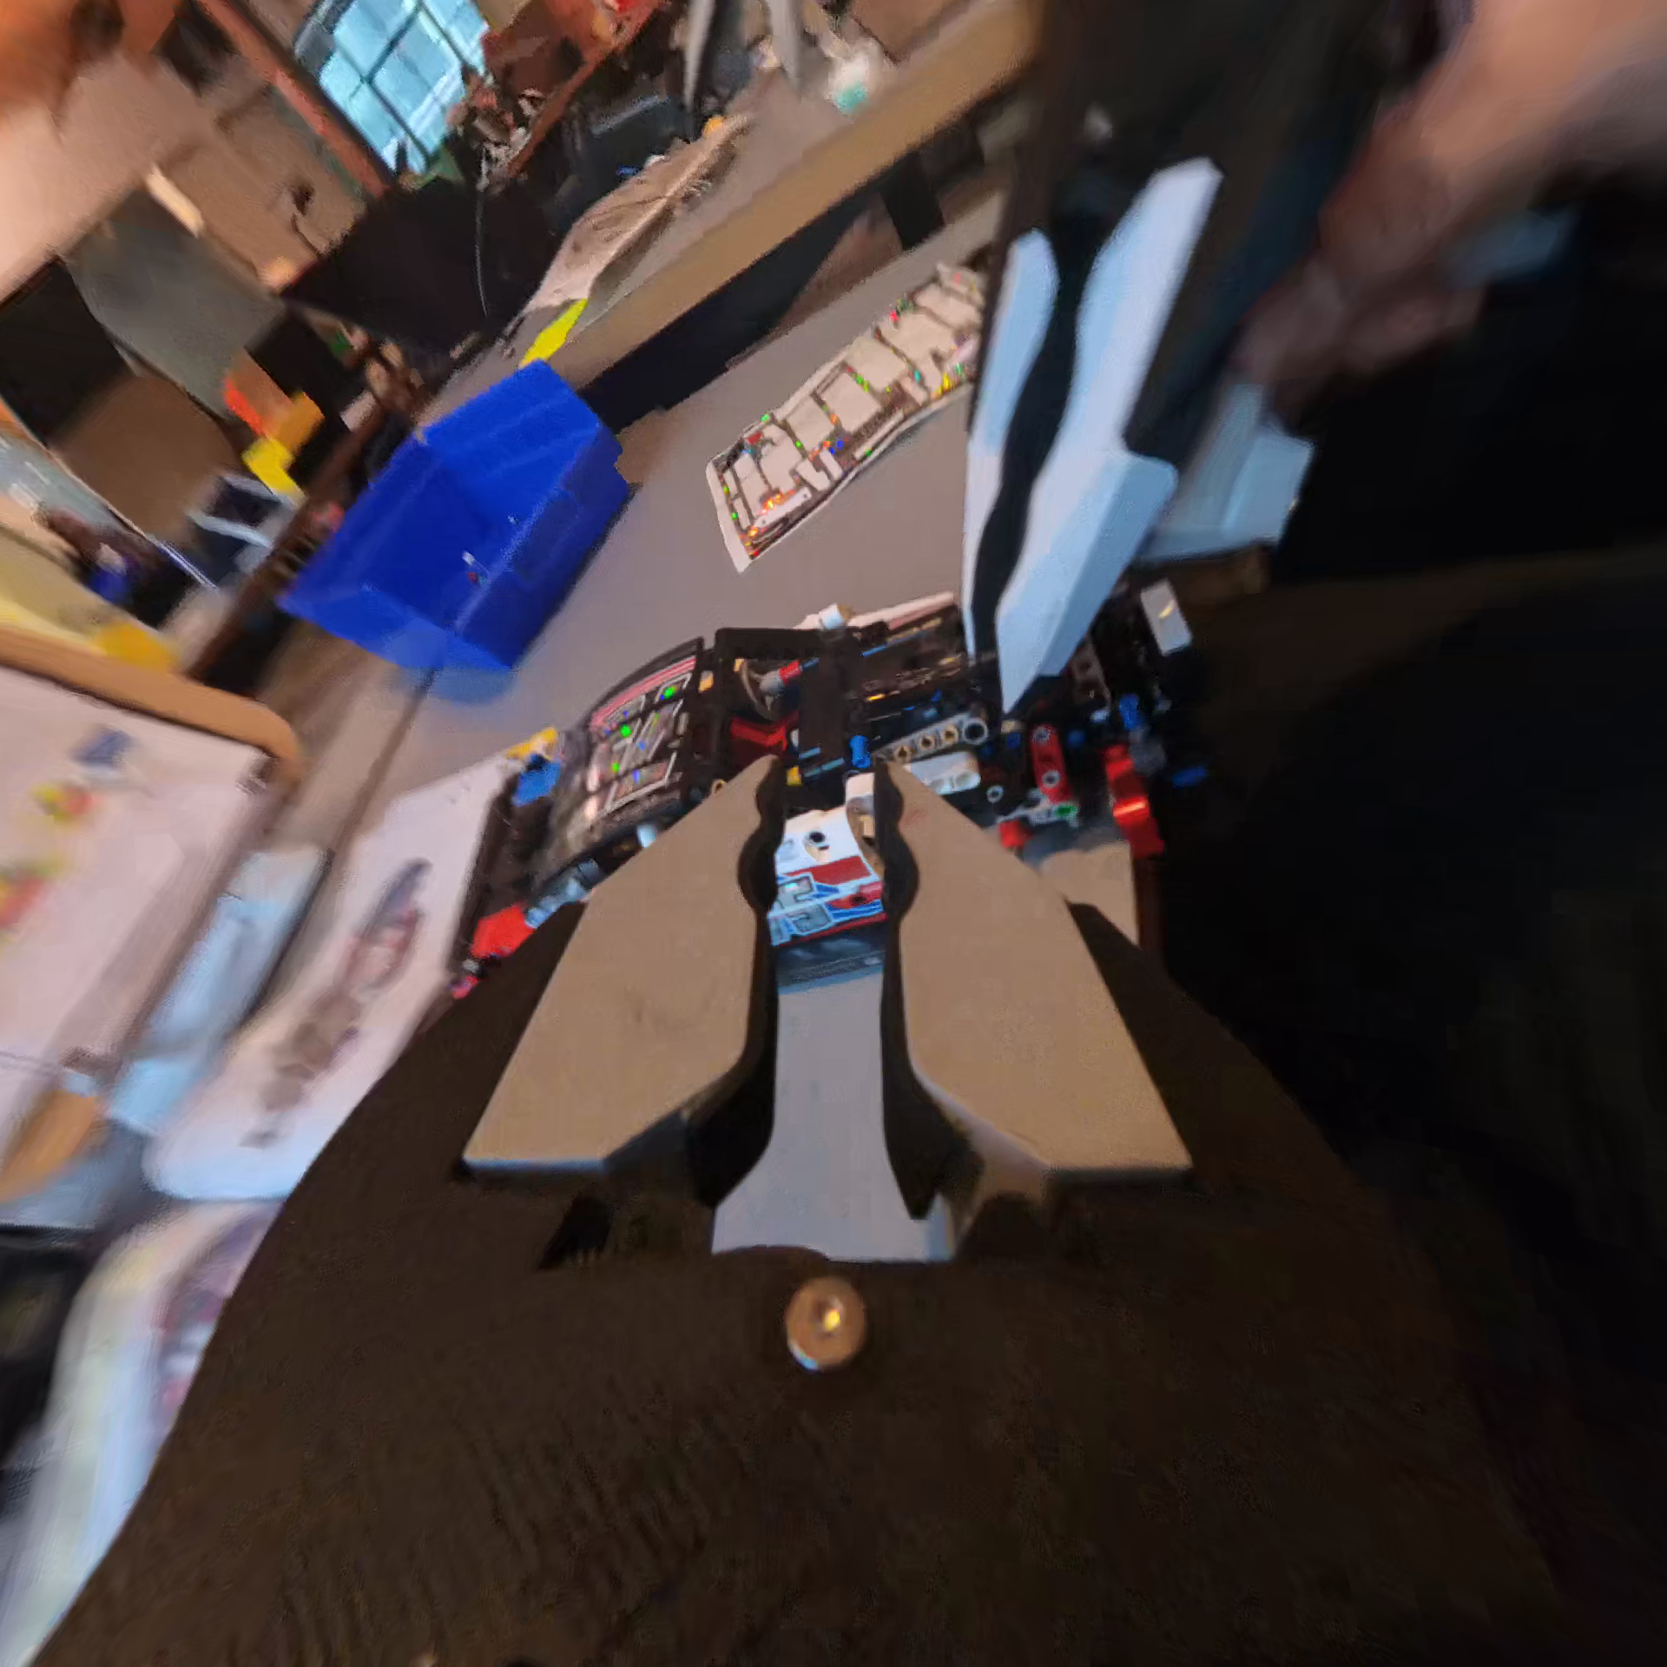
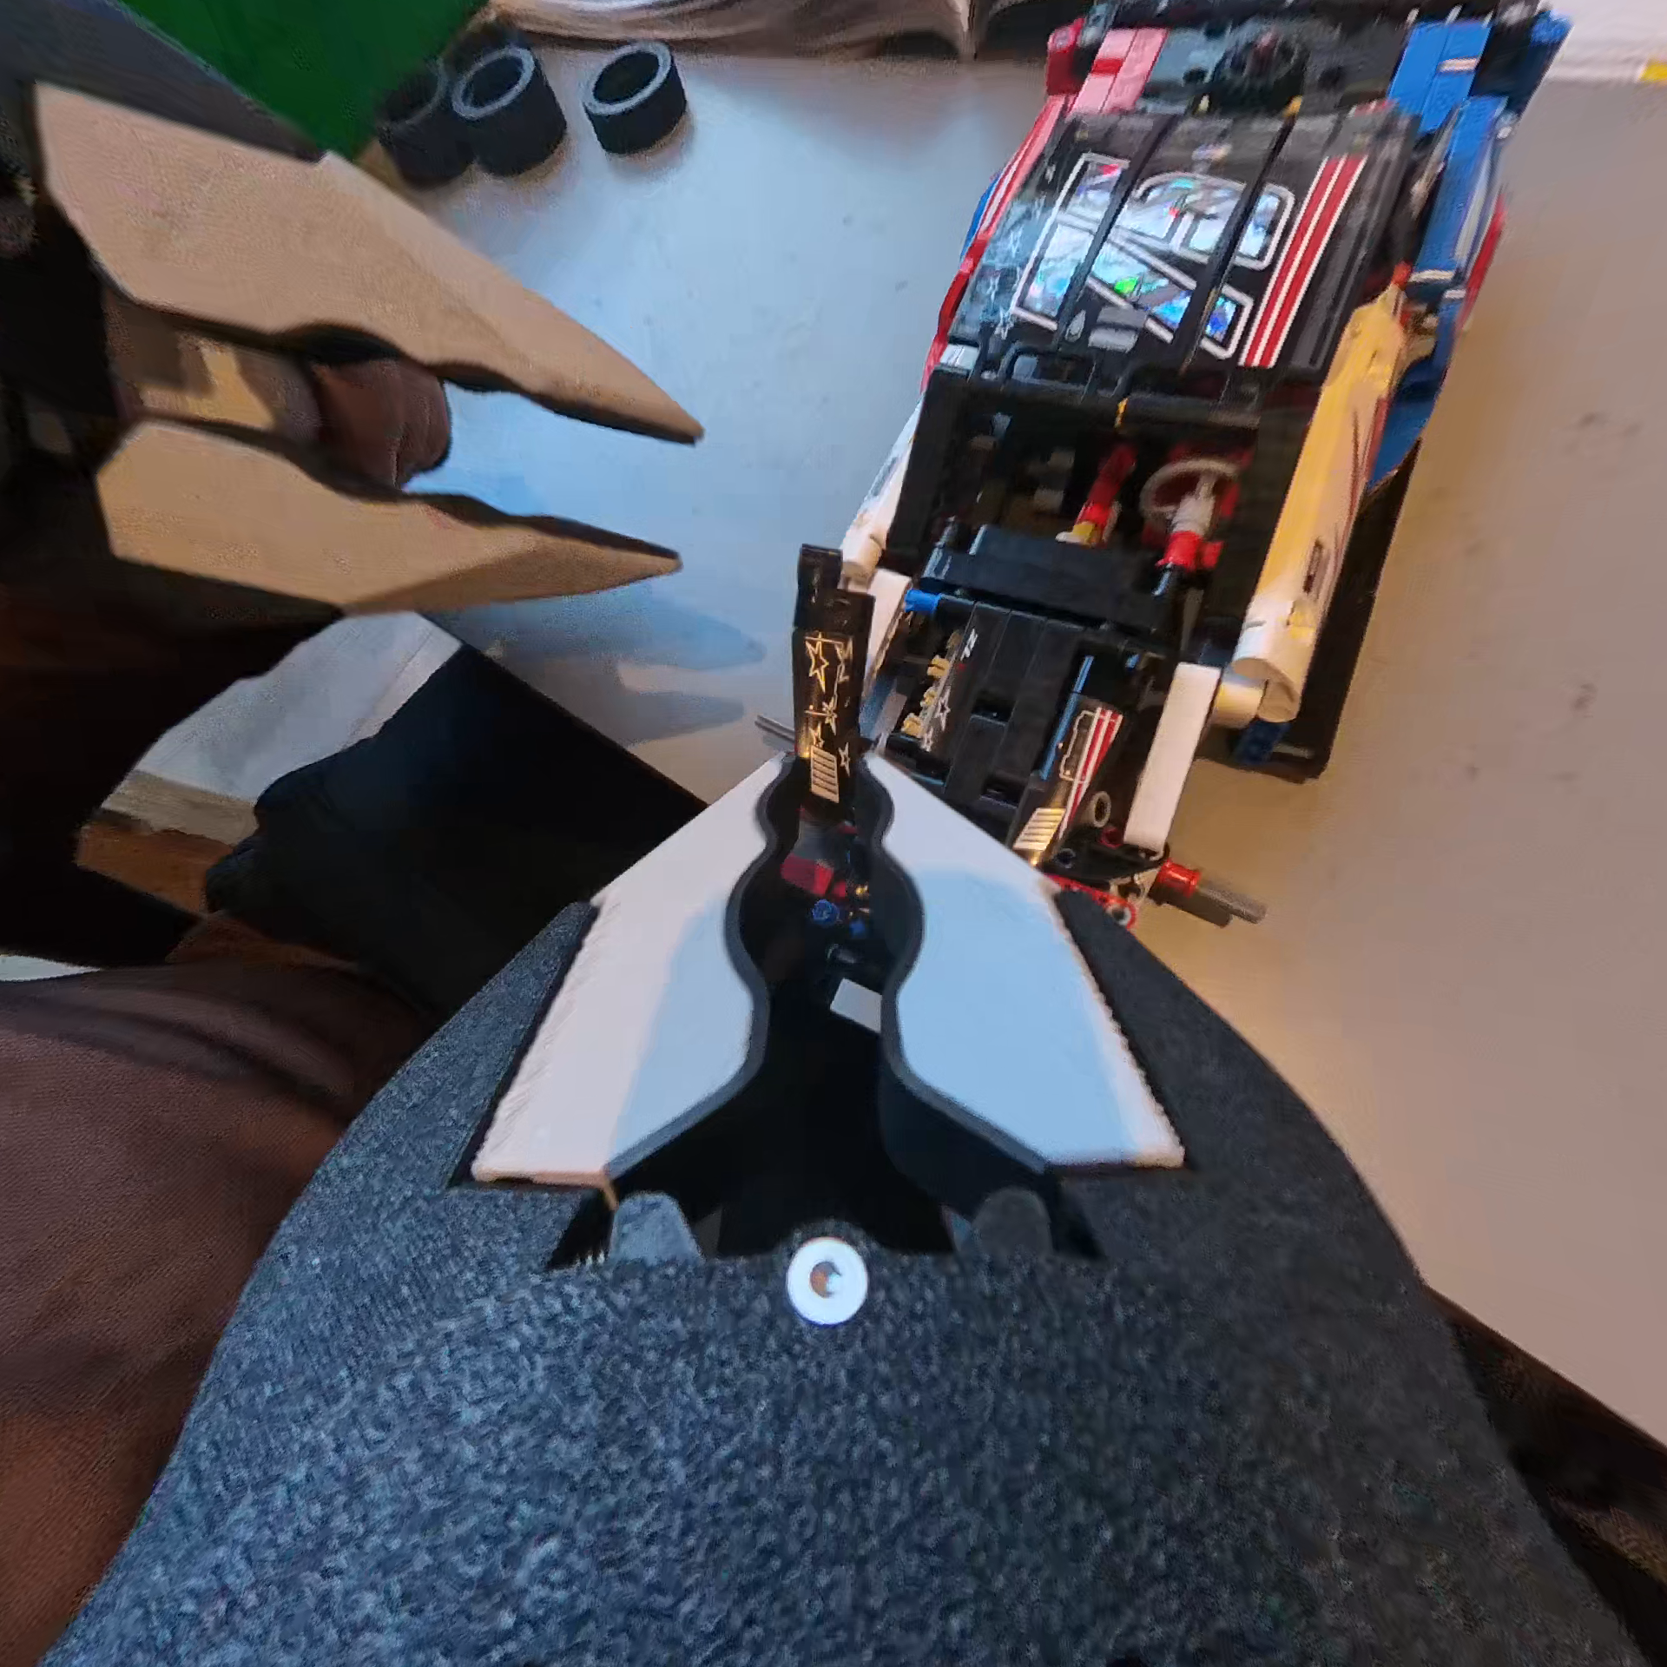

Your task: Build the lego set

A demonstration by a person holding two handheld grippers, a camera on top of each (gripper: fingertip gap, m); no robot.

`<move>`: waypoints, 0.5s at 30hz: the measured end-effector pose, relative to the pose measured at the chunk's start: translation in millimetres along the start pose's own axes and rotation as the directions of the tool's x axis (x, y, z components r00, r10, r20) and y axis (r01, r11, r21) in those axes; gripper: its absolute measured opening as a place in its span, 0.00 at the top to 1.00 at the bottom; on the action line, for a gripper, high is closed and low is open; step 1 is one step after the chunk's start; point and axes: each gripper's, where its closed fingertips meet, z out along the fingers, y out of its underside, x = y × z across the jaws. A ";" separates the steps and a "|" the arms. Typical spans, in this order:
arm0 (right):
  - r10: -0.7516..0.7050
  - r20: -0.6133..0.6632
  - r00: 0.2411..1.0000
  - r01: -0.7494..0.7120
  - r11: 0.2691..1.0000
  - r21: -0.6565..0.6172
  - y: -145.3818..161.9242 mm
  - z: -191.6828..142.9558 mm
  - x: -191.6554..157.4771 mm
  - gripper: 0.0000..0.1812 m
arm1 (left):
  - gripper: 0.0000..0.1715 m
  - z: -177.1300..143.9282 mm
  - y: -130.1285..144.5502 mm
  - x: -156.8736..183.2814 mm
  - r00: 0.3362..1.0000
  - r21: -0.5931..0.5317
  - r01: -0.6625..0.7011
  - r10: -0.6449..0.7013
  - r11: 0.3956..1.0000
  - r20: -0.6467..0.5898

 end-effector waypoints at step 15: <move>0.044 0.015 0.999 -0.044 0.999 0.002 2.3 -13.7 14.6 0.94 | 0.87 36.5 30.1 6.7 0.956 -0.186 0.293 -0.289 0.938 0.049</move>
